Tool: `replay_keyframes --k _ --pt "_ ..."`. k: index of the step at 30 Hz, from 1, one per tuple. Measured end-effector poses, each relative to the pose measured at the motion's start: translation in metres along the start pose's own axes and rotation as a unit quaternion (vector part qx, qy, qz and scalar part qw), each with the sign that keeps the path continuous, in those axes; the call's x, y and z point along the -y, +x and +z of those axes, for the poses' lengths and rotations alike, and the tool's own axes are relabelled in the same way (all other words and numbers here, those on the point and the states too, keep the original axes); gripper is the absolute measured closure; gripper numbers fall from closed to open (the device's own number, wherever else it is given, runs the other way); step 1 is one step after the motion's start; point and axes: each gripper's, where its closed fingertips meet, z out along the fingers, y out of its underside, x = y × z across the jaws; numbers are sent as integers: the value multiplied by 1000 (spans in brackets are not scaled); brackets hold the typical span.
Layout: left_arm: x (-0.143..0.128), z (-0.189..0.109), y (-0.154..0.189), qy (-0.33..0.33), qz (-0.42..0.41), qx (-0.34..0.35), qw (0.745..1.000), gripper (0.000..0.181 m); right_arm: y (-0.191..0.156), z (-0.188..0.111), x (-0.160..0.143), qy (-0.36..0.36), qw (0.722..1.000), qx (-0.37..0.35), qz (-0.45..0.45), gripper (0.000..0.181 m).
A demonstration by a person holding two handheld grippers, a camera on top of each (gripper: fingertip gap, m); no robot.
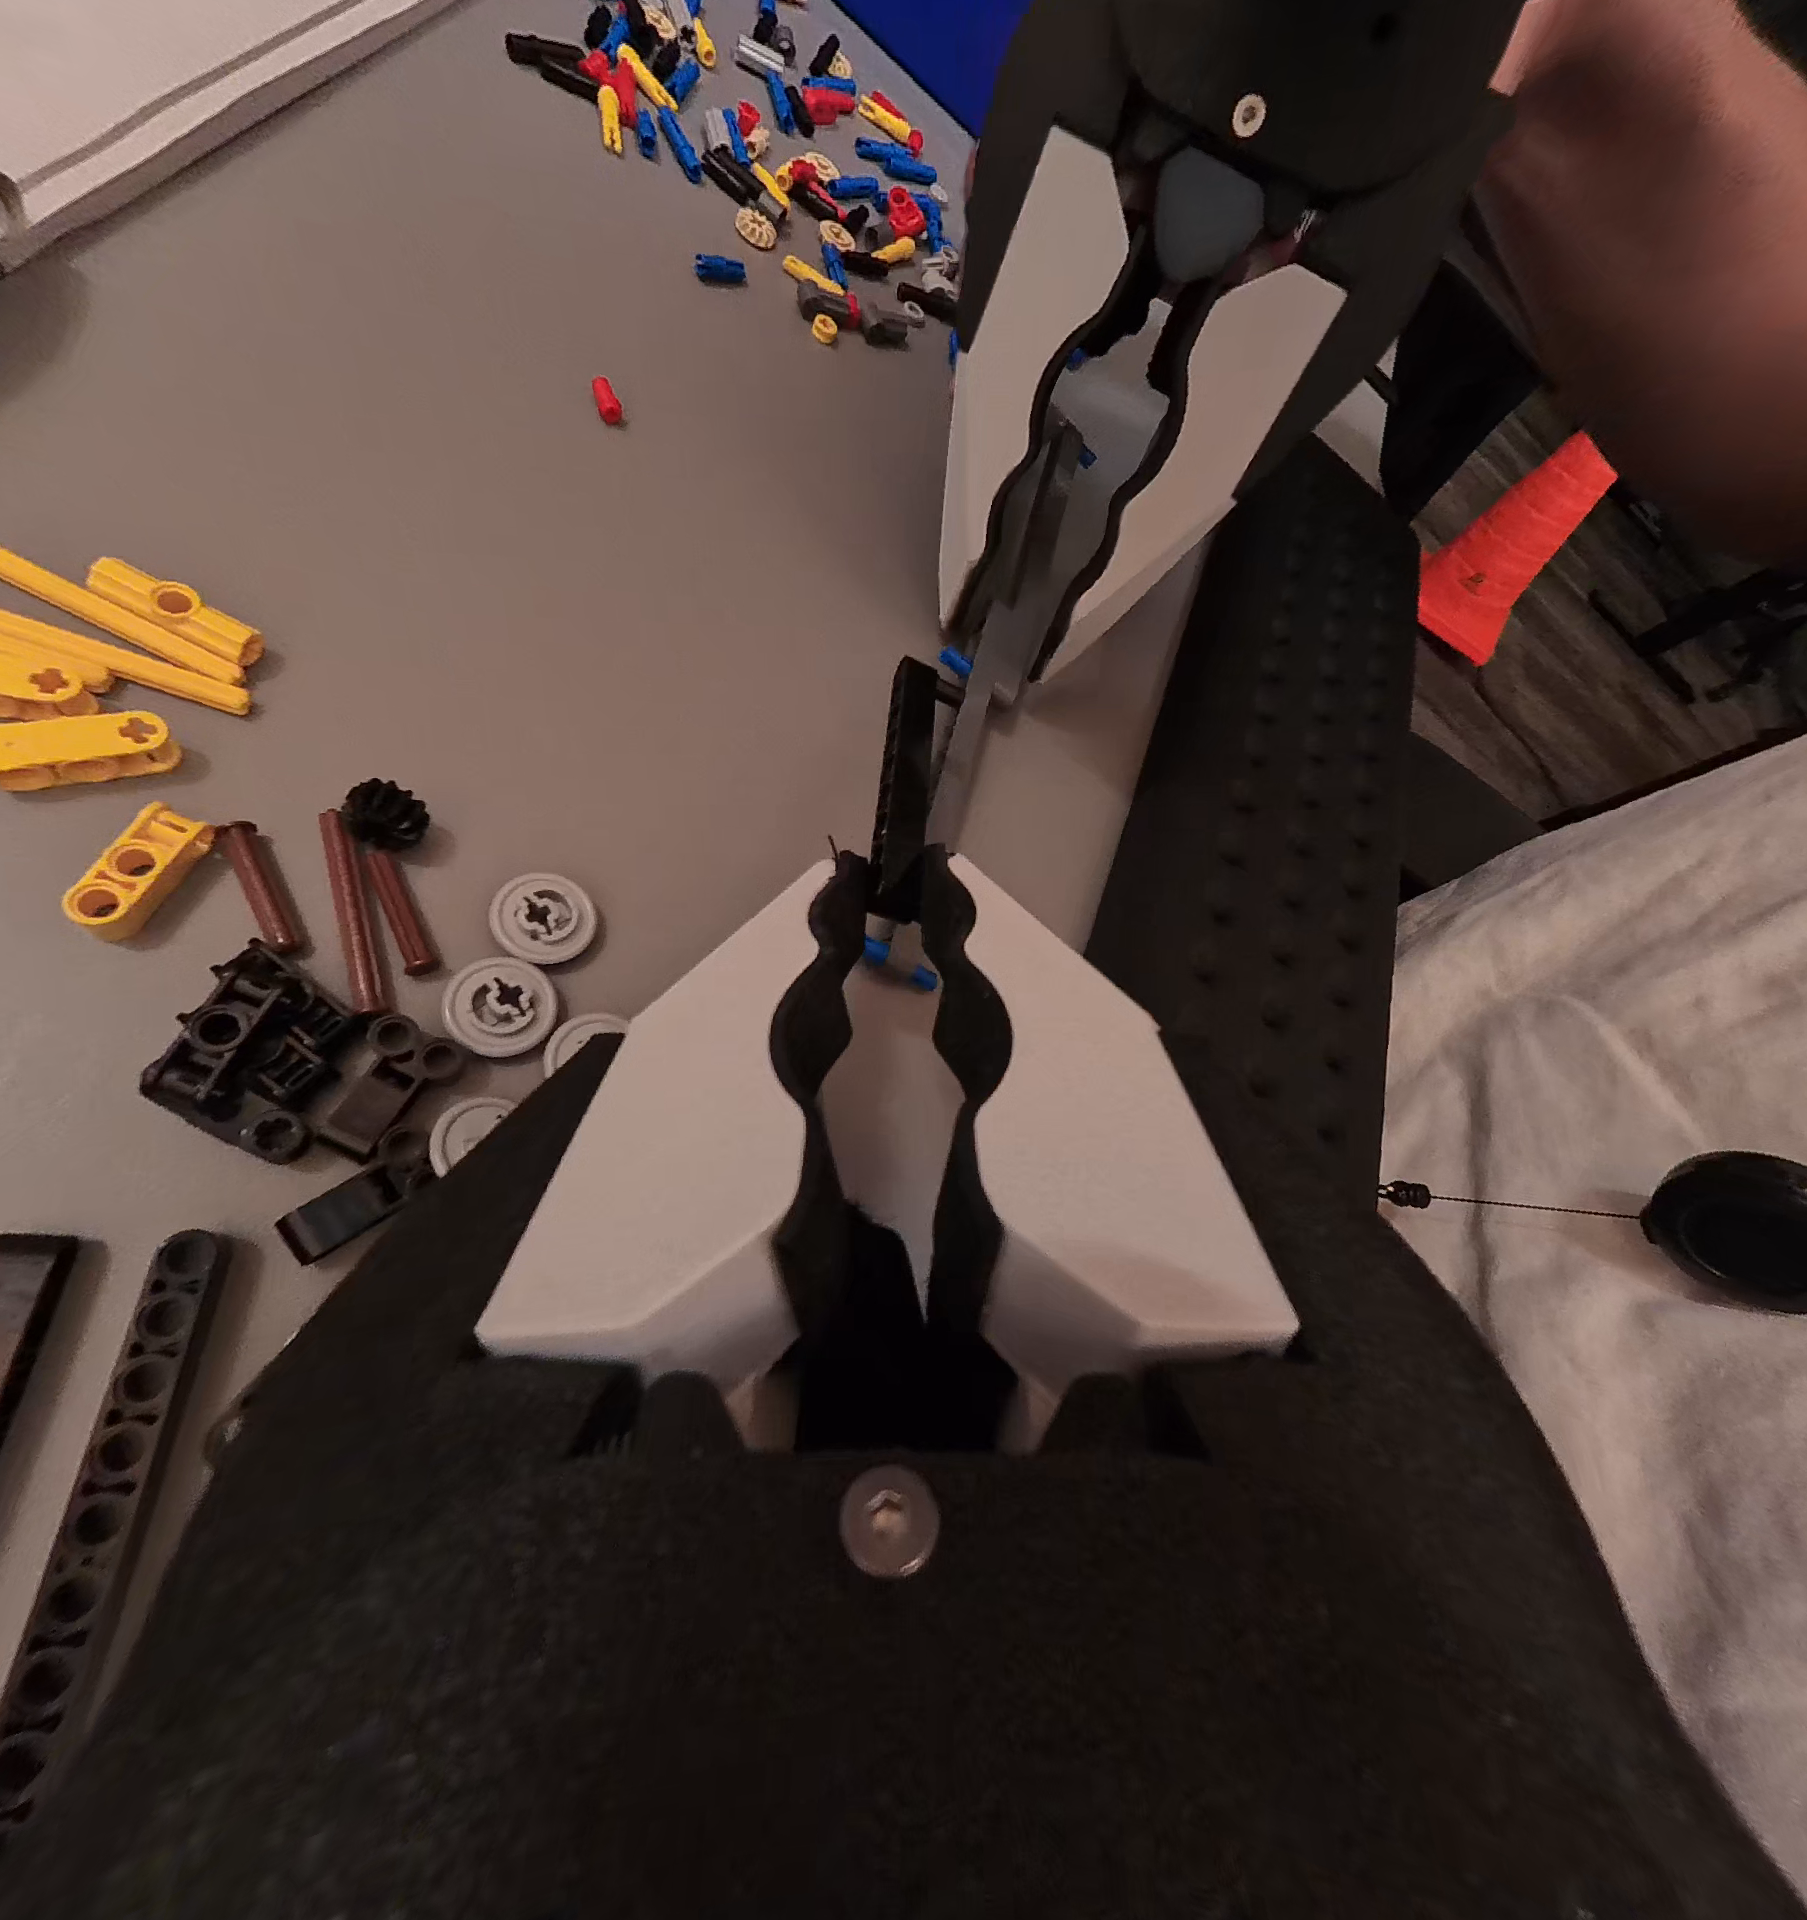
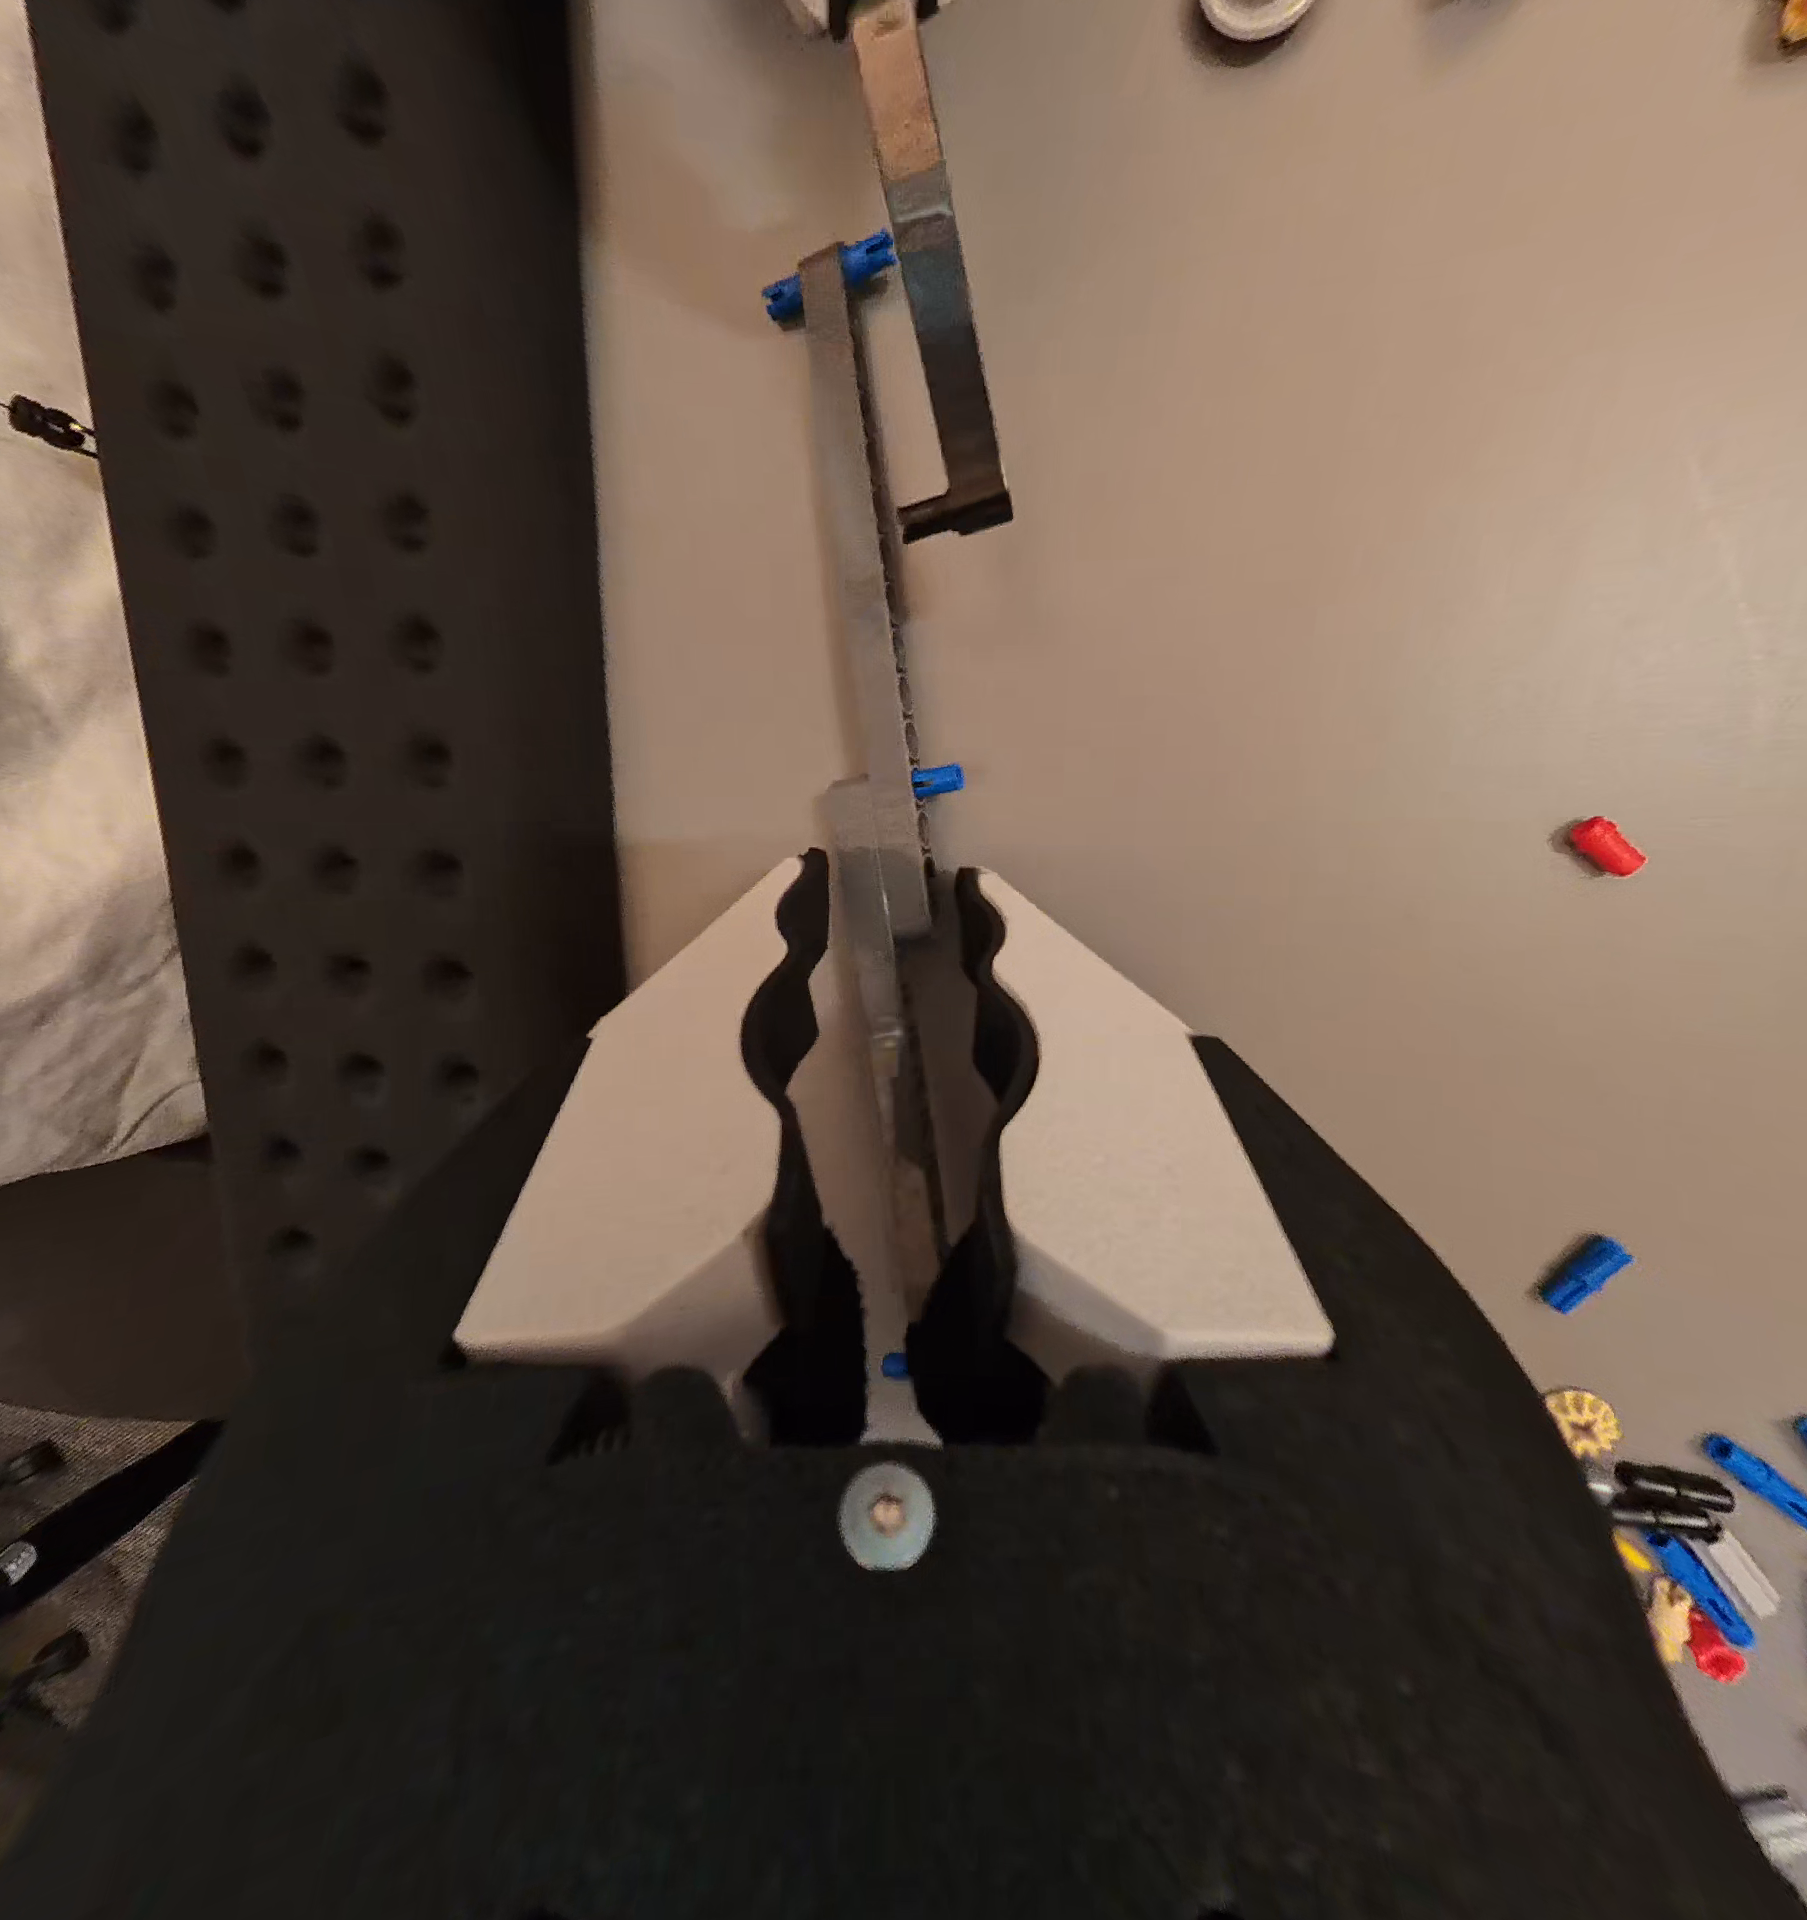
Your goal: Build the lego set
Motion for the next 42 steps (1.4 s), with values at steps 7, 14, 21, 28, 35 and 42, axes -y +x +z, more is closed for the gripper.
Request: replay_keyframes --k 7,14,21,28,35,42 --pt "8 1 5 9 -36 -34 999 172 19 -35 35 99 987 -125 -6 151" --pt "3 9 7 -19 -68 -63 996 173 11 -20 65 142 977 -156 -31 152" --pt "4 14 9 -17 -114 -95 989 173 9 -2 75 112 974 -178 -88 166" --pt "2 16 -4 -12 -43 -31 999 161 13 14 69 64 983 -147 -89 172" --pt "-20 15 -7 -73 183 86 977 137 14 25 59 -7 979 -145 -141 172" --pt "-25 33 -1 -99 195 61 974 142 11 29 59 10 993 -65 -98 172"
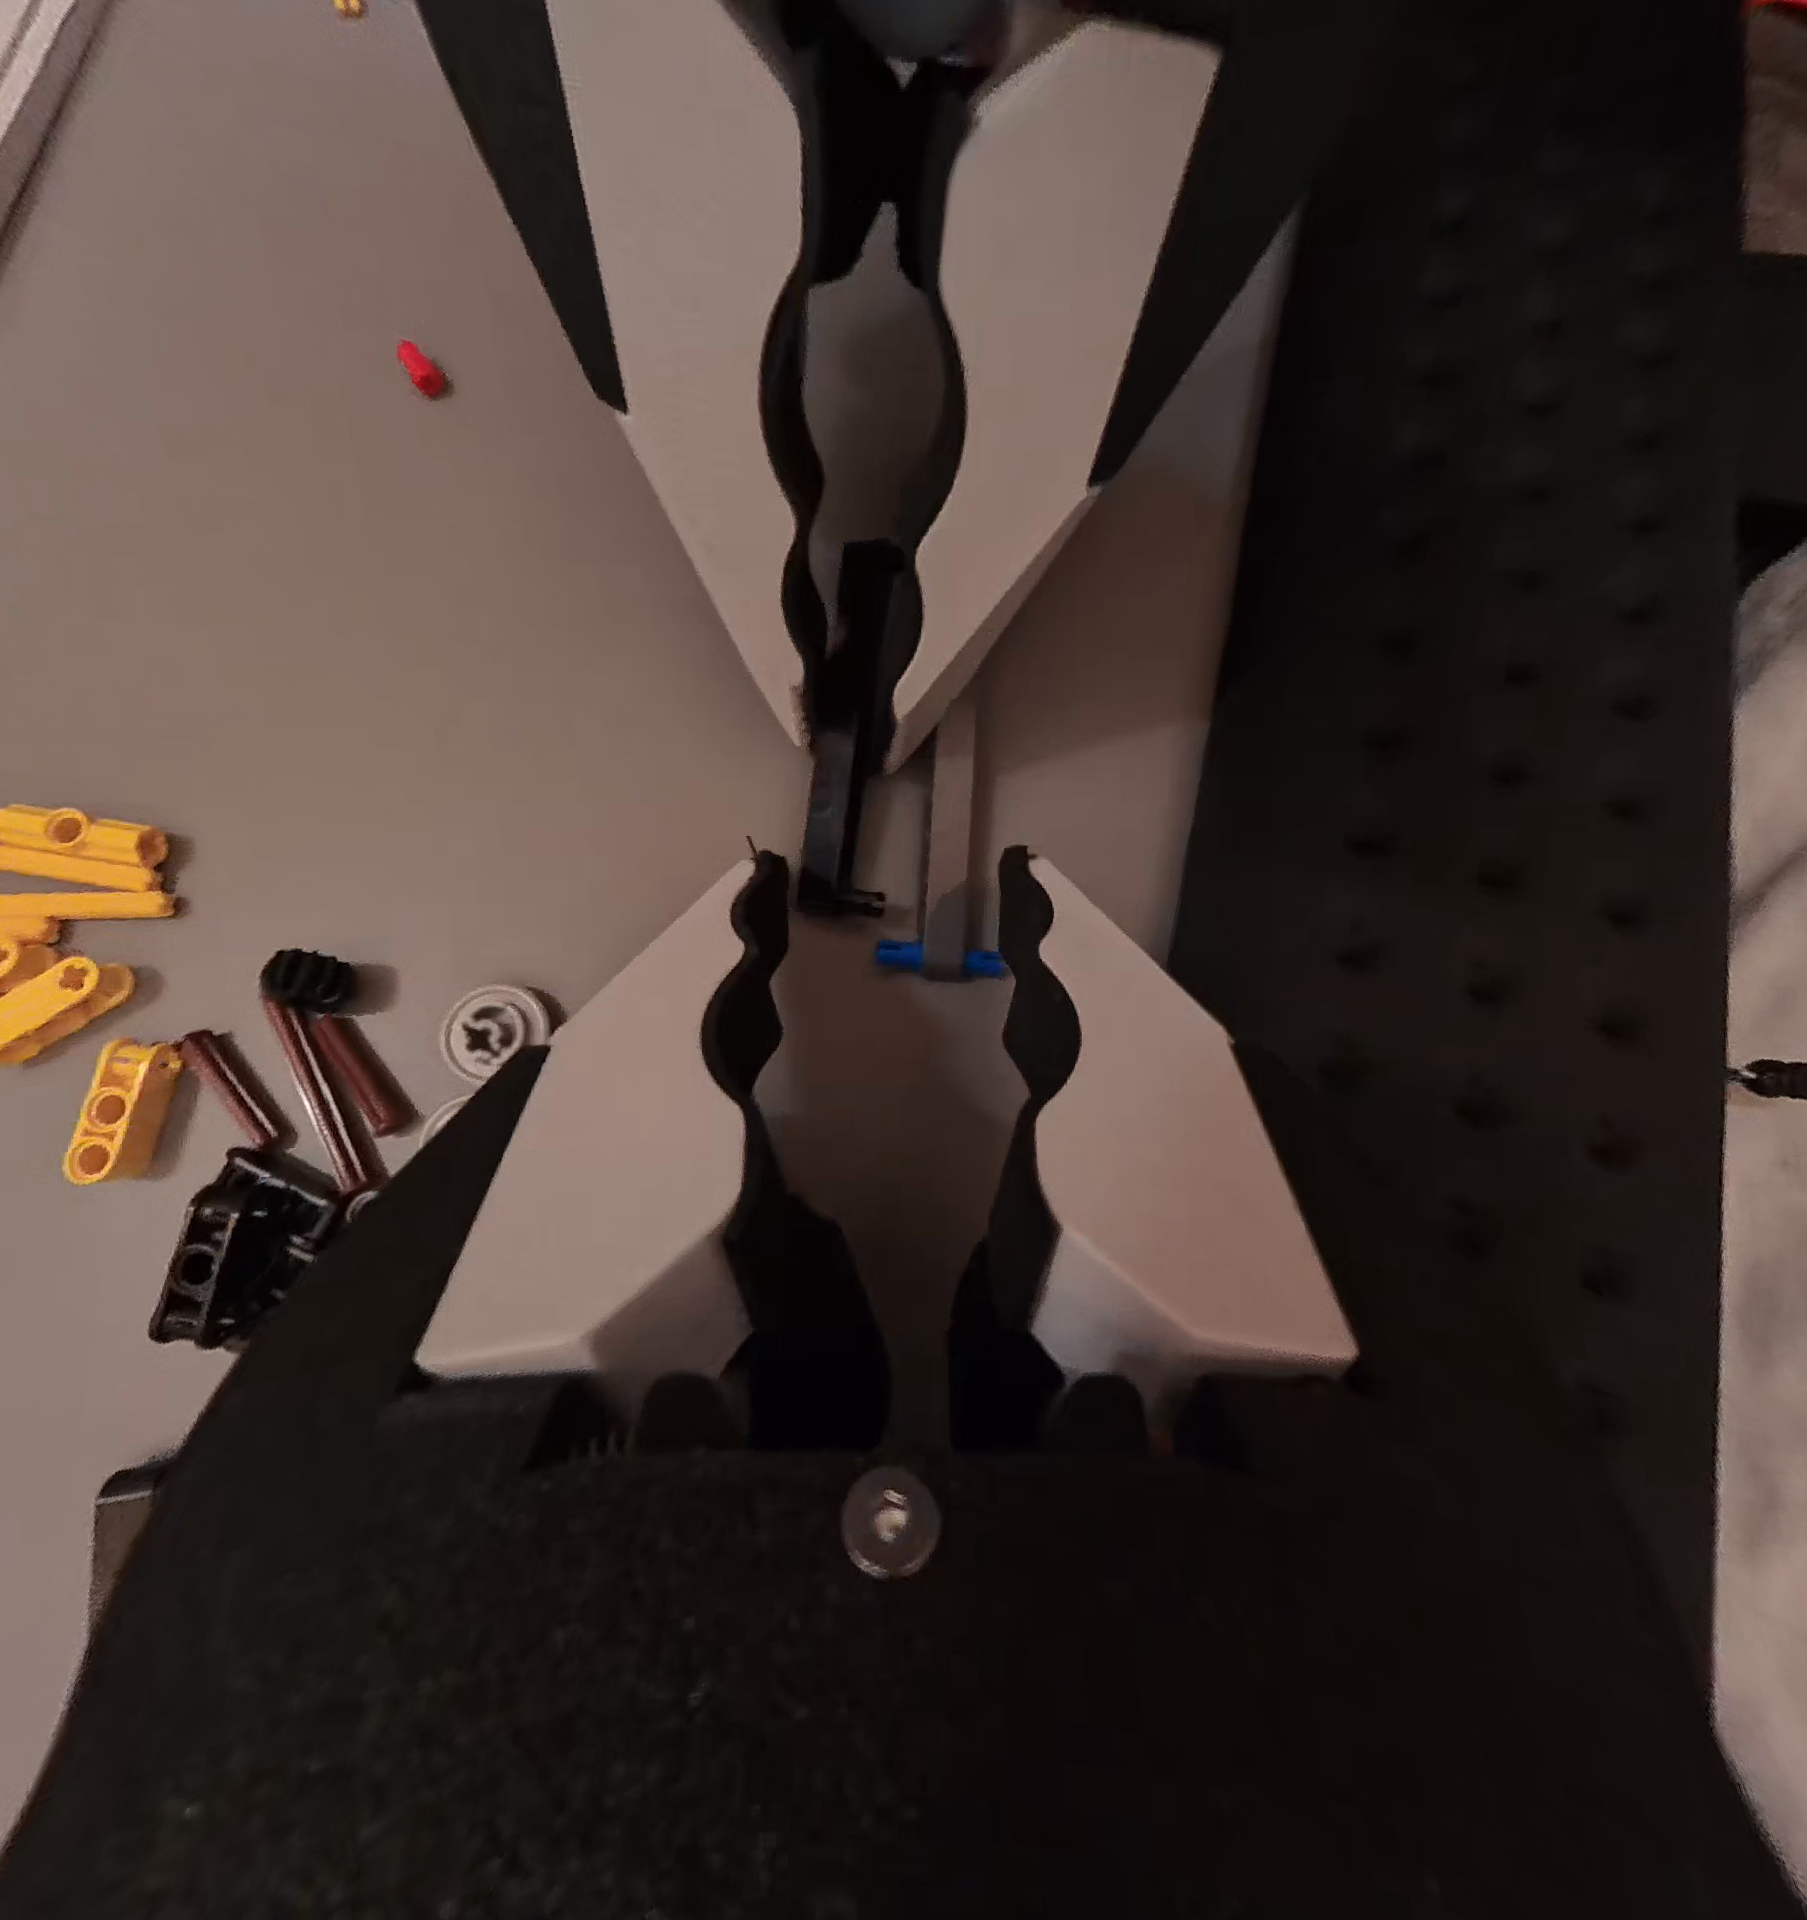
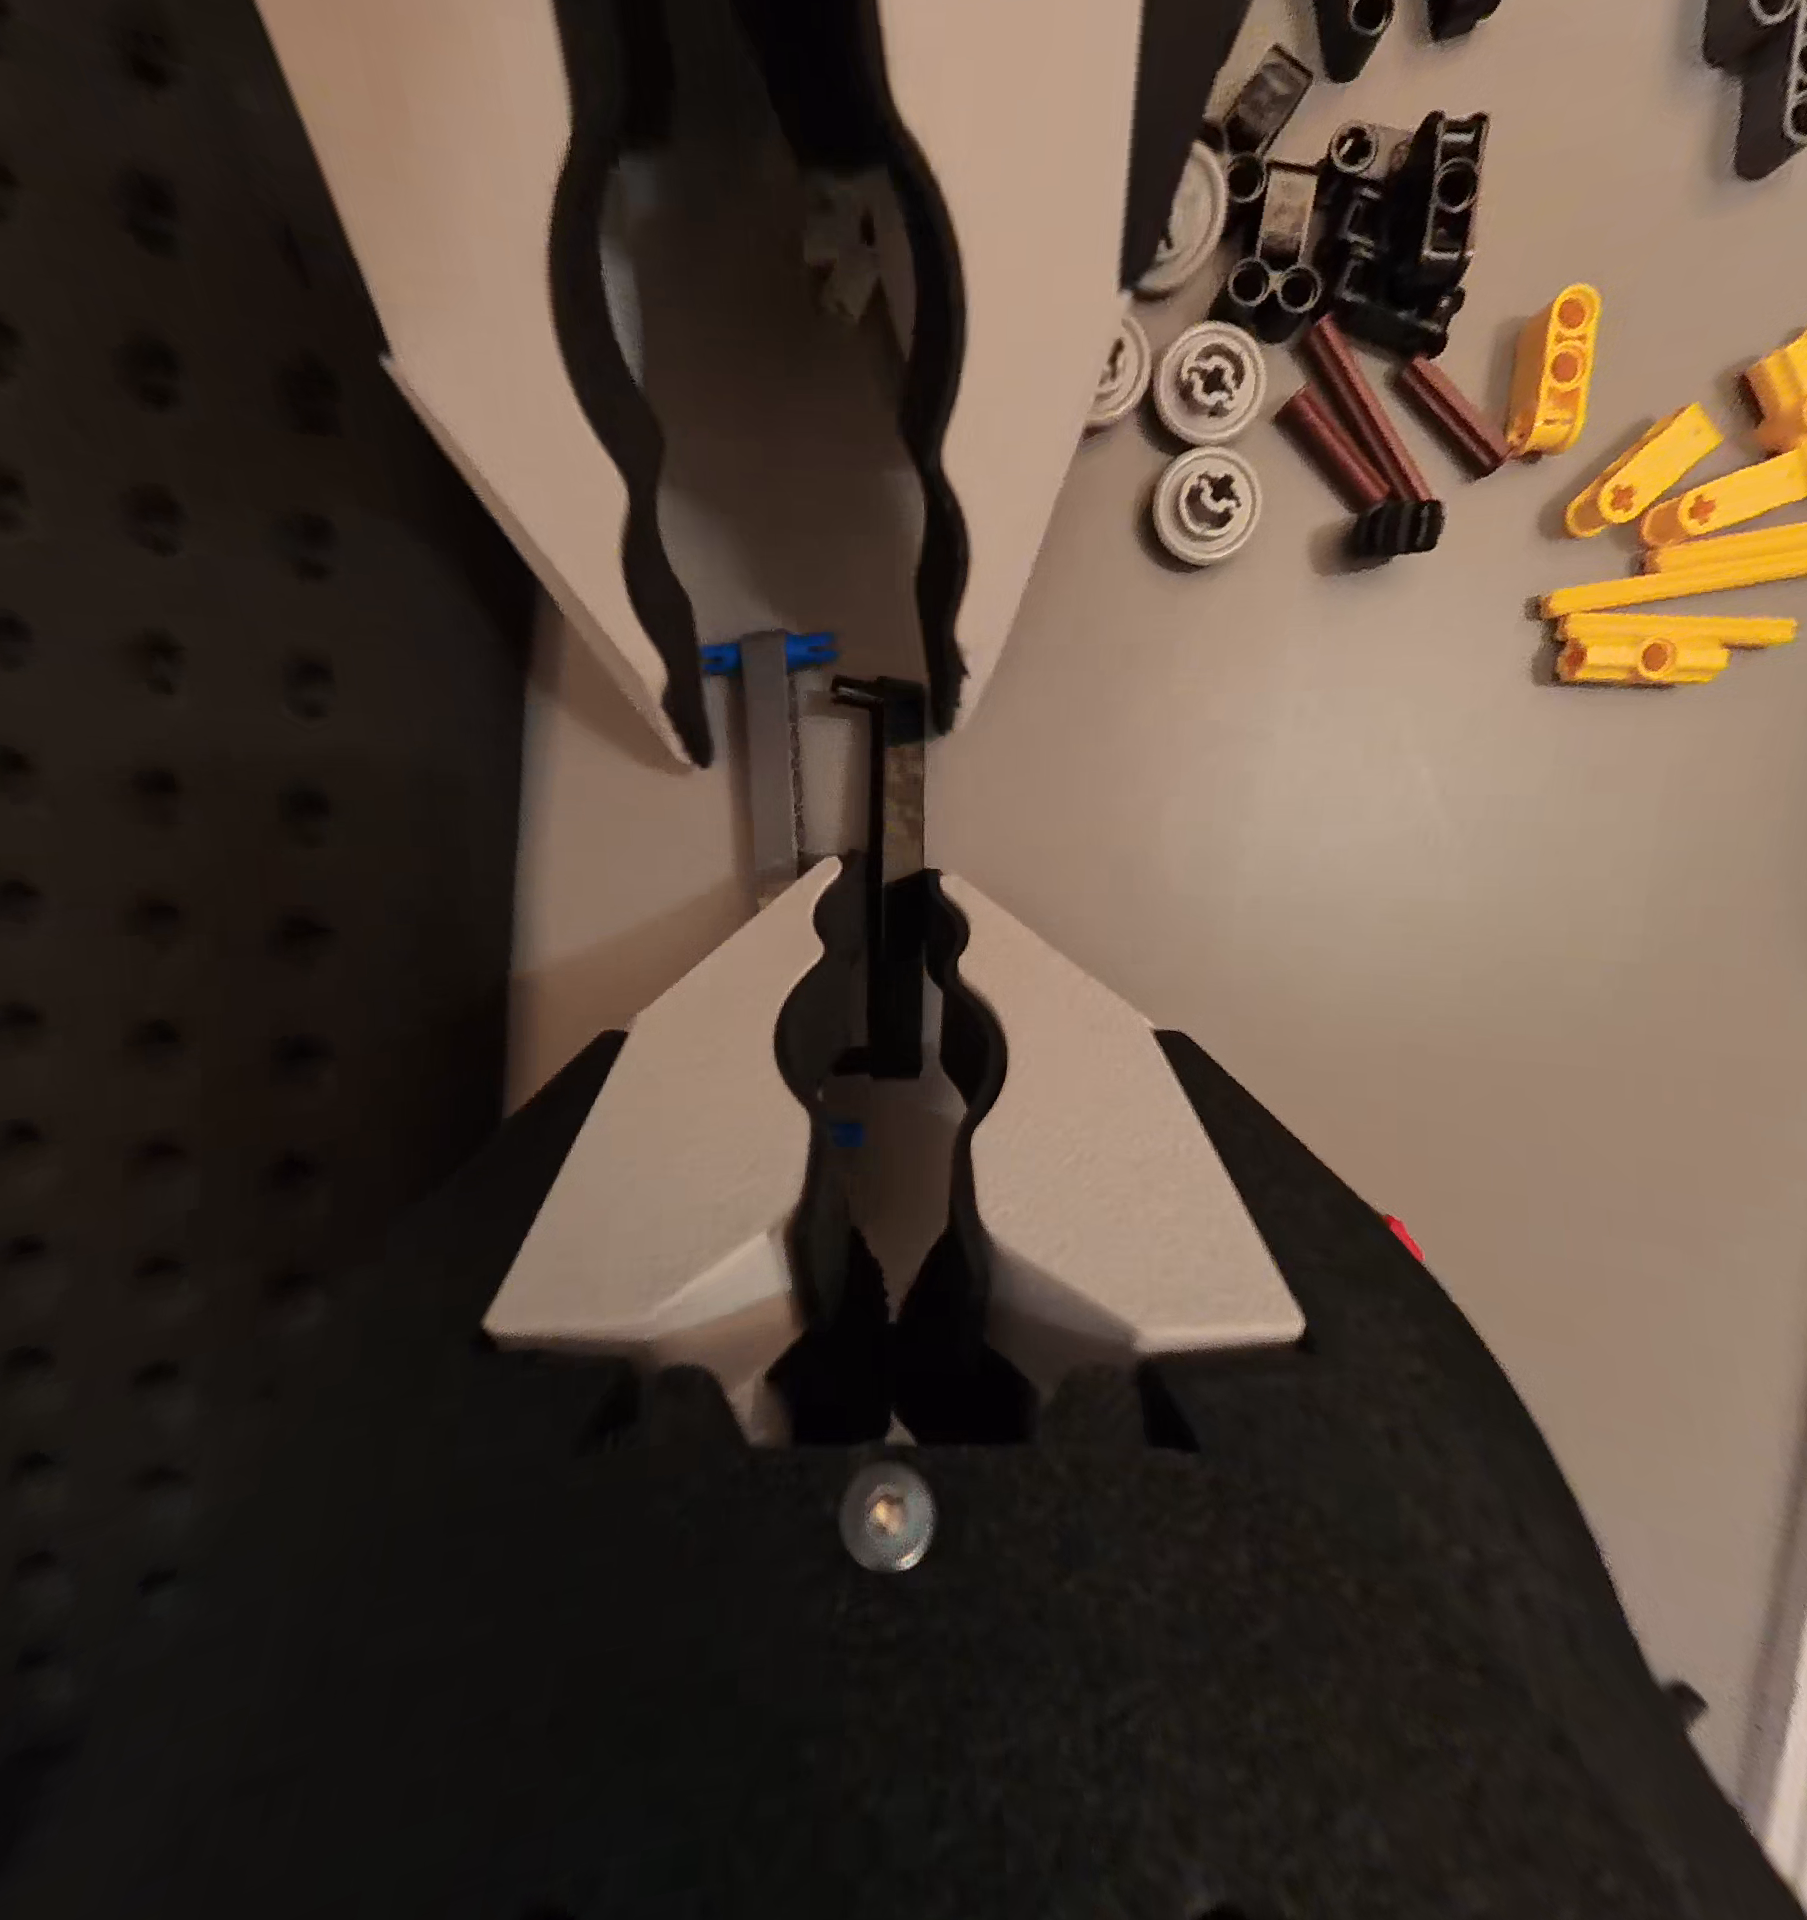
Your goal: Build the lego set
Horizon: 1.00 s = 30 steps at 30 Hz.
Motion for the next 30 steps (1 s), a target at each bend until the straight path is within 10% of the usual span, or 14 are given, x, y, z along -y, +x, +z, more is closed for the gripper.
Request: replay_keyframes --k 12,17,23,30 --pt "1 5 -2 -7 -4 11 1000 144 5 -67 -23 122 986 -44 106 159" --pt "5 11 0 -3 -5 5 1000 145 -28 -59 -80 73 981 -91 152 144" --pt "6 13 -1 -20 4 9 1000 153 -19 -53 -103 6 977 -206 63 169" --pt "7 13 -4 -14 -10 11 1000 161 -39 -57 -93 16 987 -16 158 172"
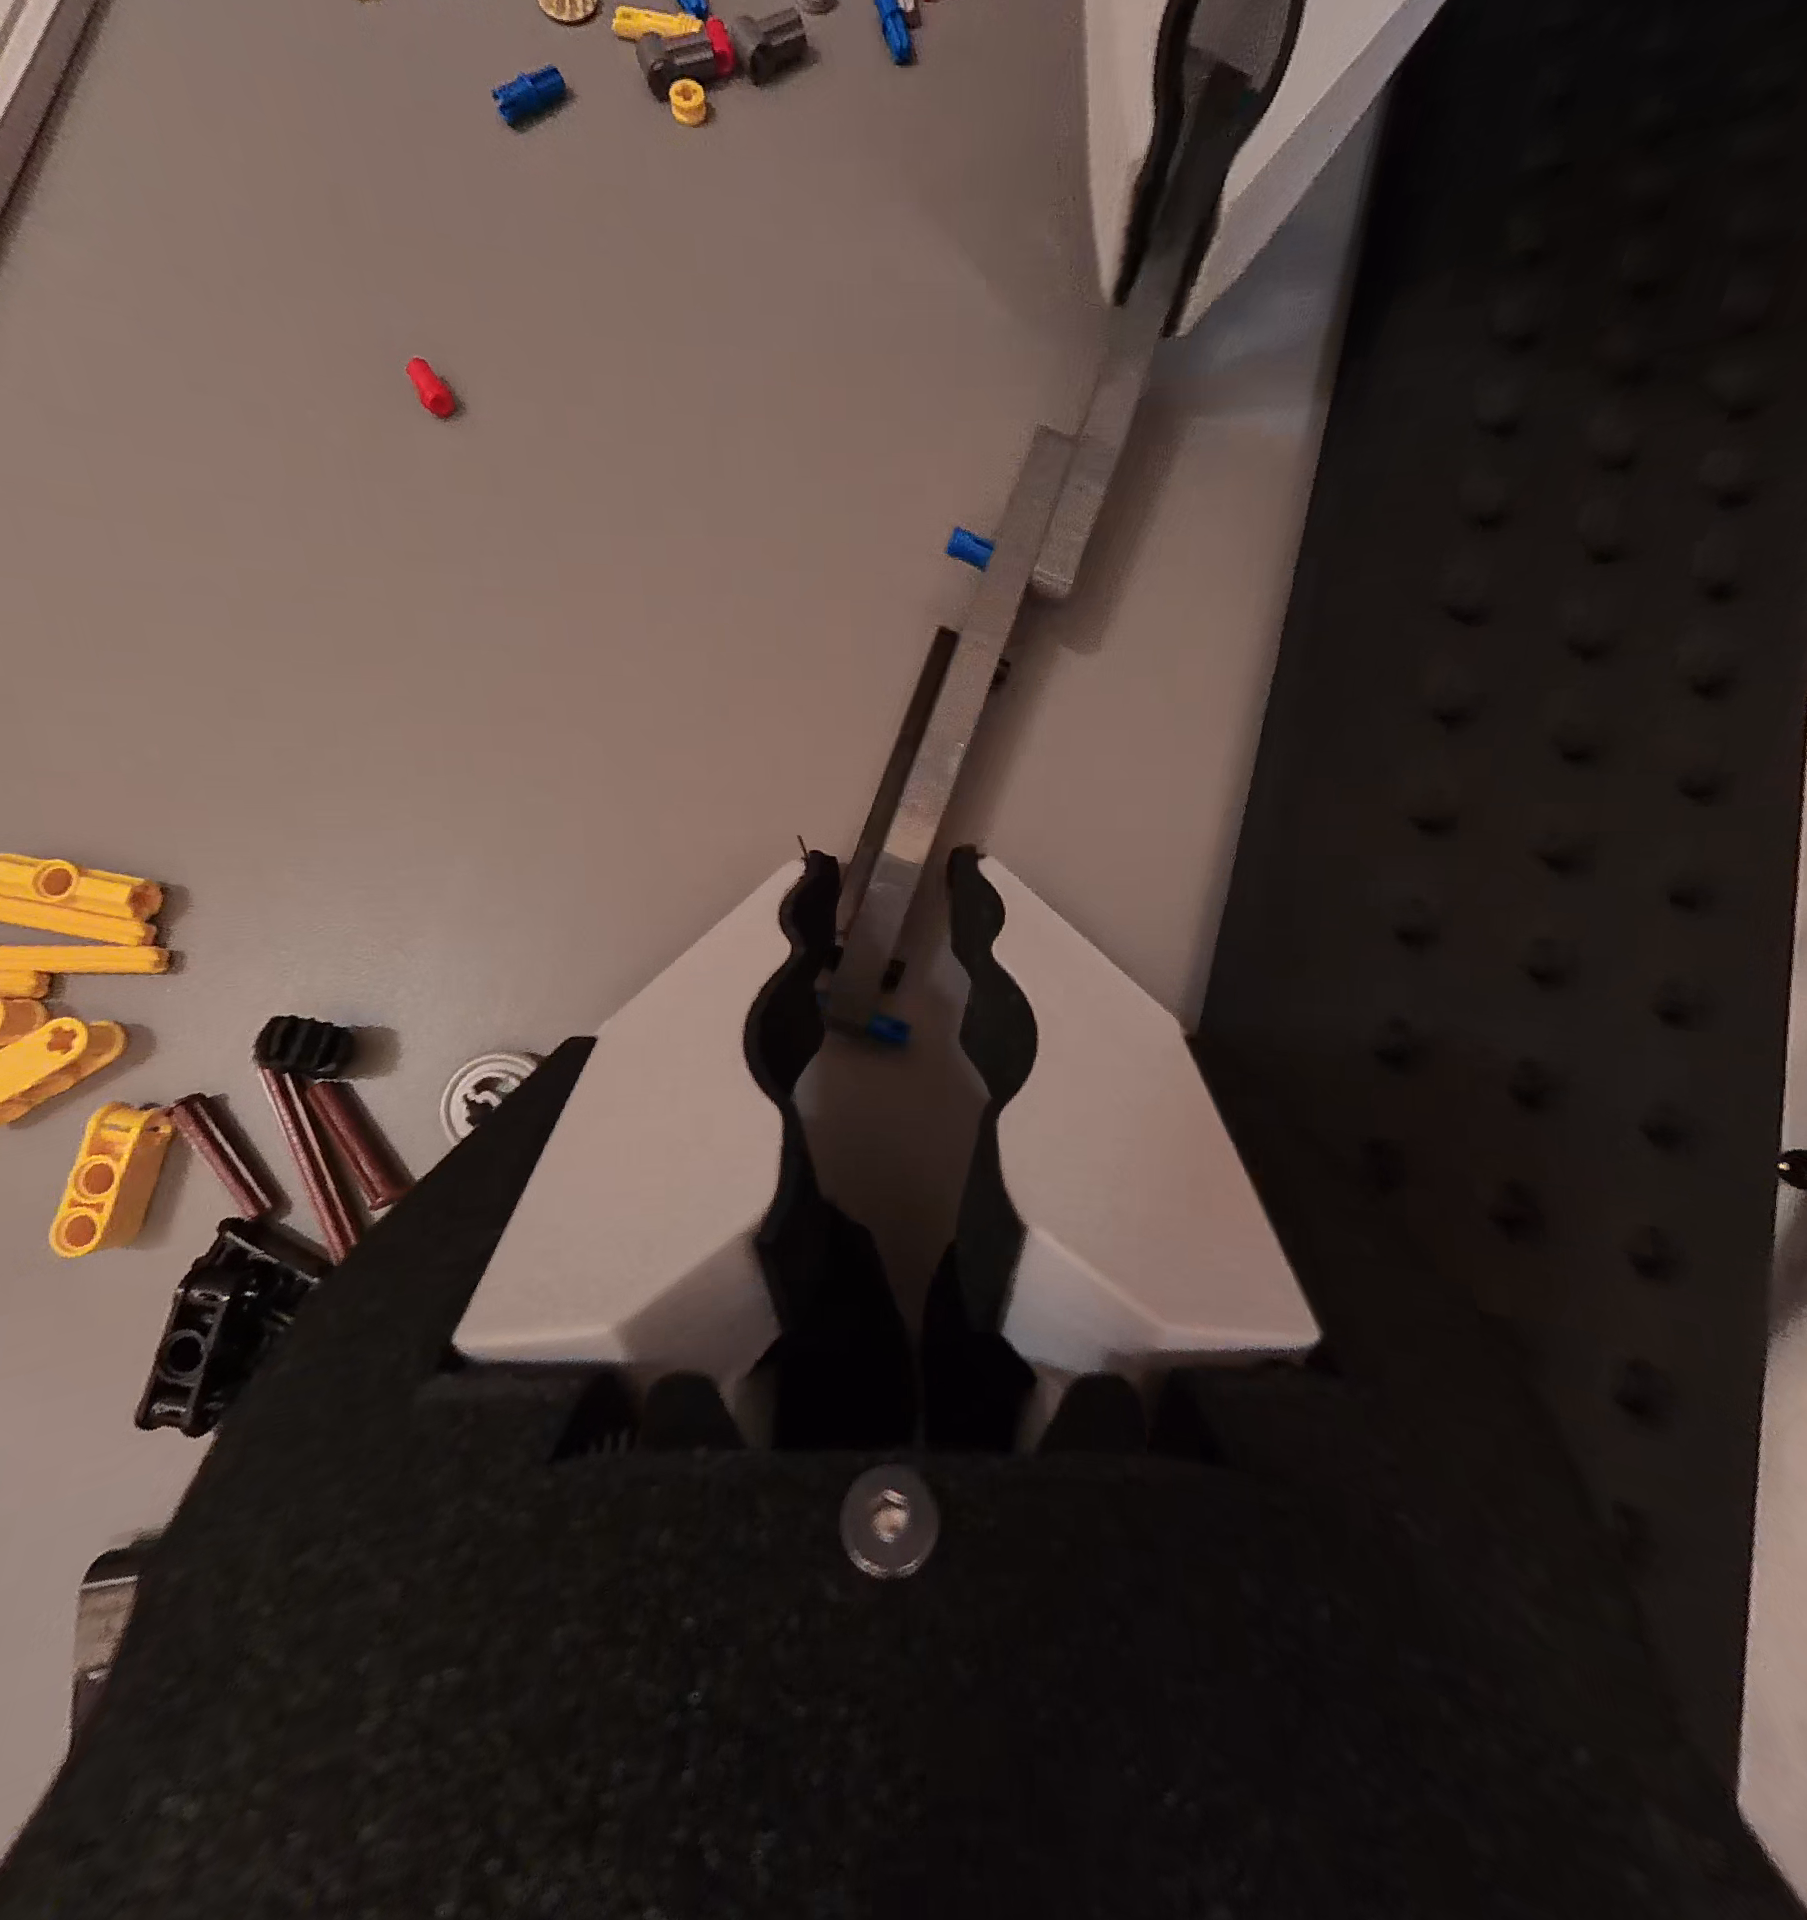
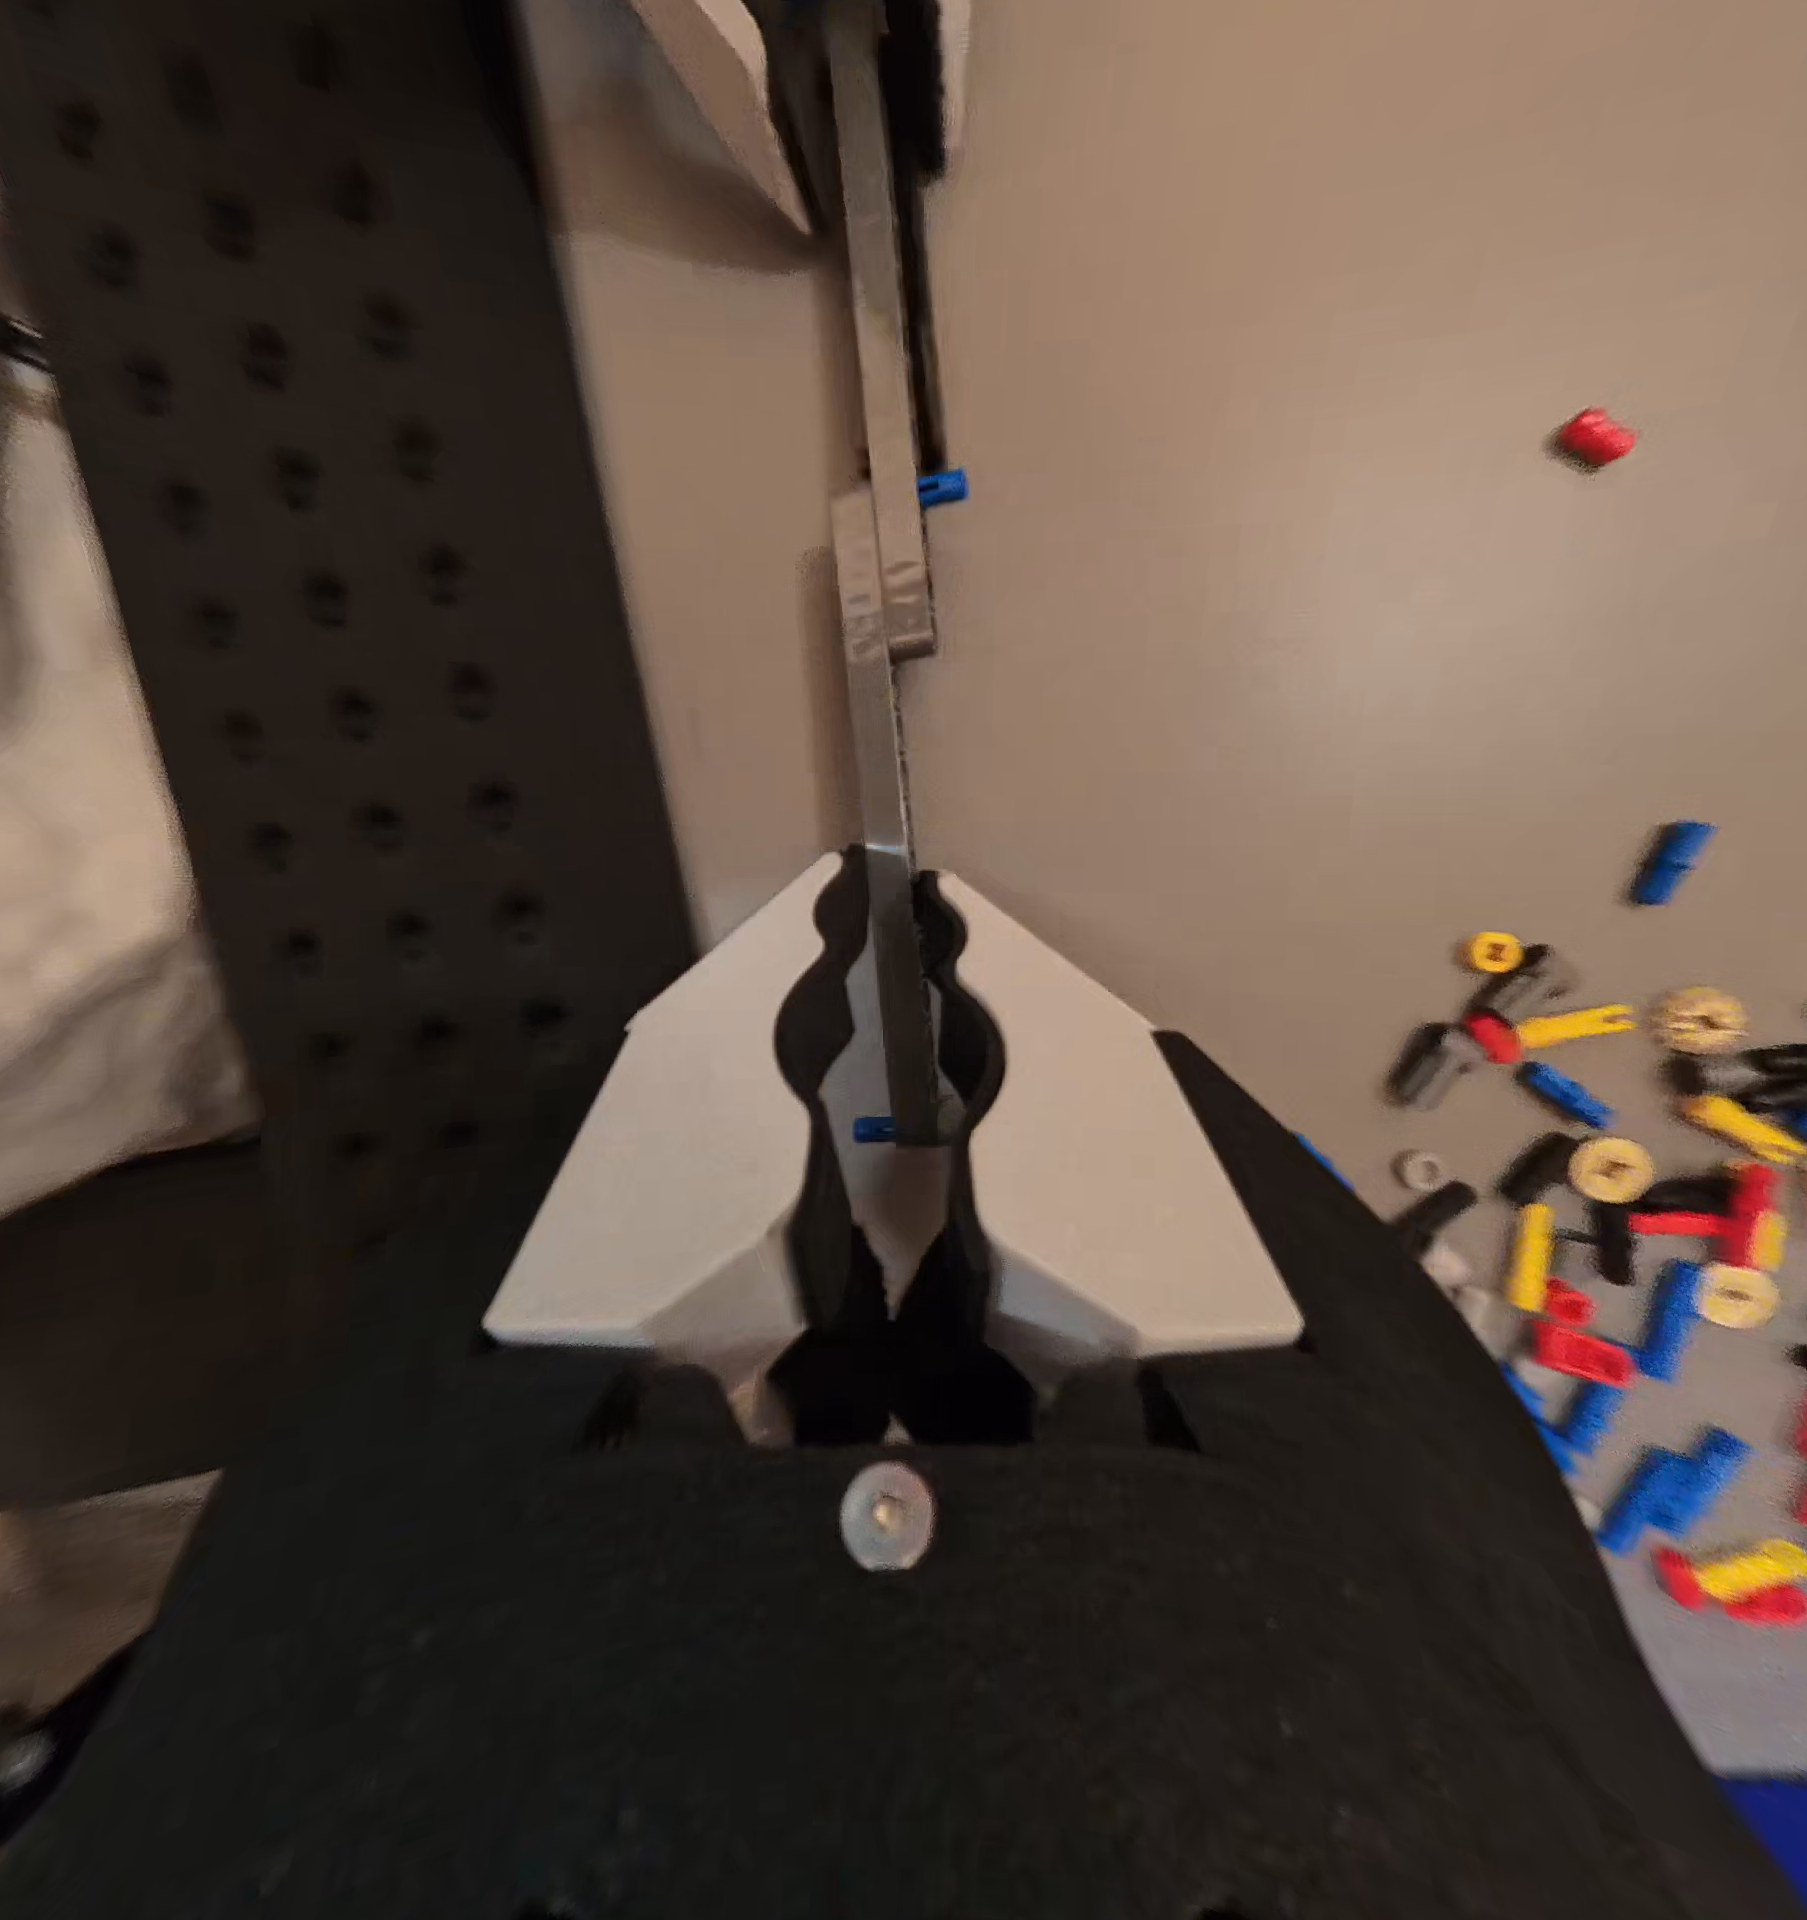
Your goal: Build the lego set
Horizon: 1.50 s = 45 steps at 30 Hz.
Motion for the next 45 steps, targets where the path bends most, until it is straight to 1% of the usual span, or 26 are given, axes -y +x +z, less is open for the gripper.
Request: replay_keyframes --k 1,3,6,7,9,11,13,15,18,21,26,29,34,37,39,43,45 --pt "0 0 0 1 1 1 1000 161 -4 0 -1 -2 1000 22 9 172" --pt "0 0 3 2 4 -3 1000 159 -6 3 -6 -19 999 37 6 172" --pt "0 0 4 2 13 -2 1000 156 -7 3 -5 -18 998 63 23 171" --pt "-1 0 4 2 15 1 1000 153 -8 0 -4 -14 997 70 29 164" --pt "-1 -1 4 1 20 5 1000 152 -5 -12 -4 0 998 52 37 157" --pt "-1 -4 5 6 19 6 1000 151 -5 -29 -9 19 998 25 48 156" --pt "1 -7 6 17 17 6 1000 151 -2 -42 -22 23 997 -9 77 156" --pt "3 -10 7 25 15 2 1000 151 -3 -47 -40 24 992 -28 119 156" --pt "5 -14 7 34 12 1 999 151 -4 -42 -51 64 978 -37 193 156" --pt "8 -17 7 45 8 -2 999 153 -8 -37 -47 117 965 -36 231 155" --pt "6 -17 10 41 6 -10 999 153 -10 -27 -49 130 956 -54 258 154" --pt "3 -17 9 38 9 -2 999 154 -8 -29 -49 142 953 -78 256 155" --pt "11 -18 14 55 9 -10 998 154 -11 -27 -52 140 949 -80 270 155" --pt "16 -12 19 44 30 -14 998 154 -11 -25 -51 144 948 -82 270 155" --pt "16 -4 23 26 52 -18 998 154 -13 -24 -50 153 947 -76 274 155" --pt "12 10 22 -33 104 8 994 155 -17 -25 -45 182 941 -70 277 156" --pt "13 14 24 -43 120 16 992 160 -18 -22 -46 188 939 -72 280 156"
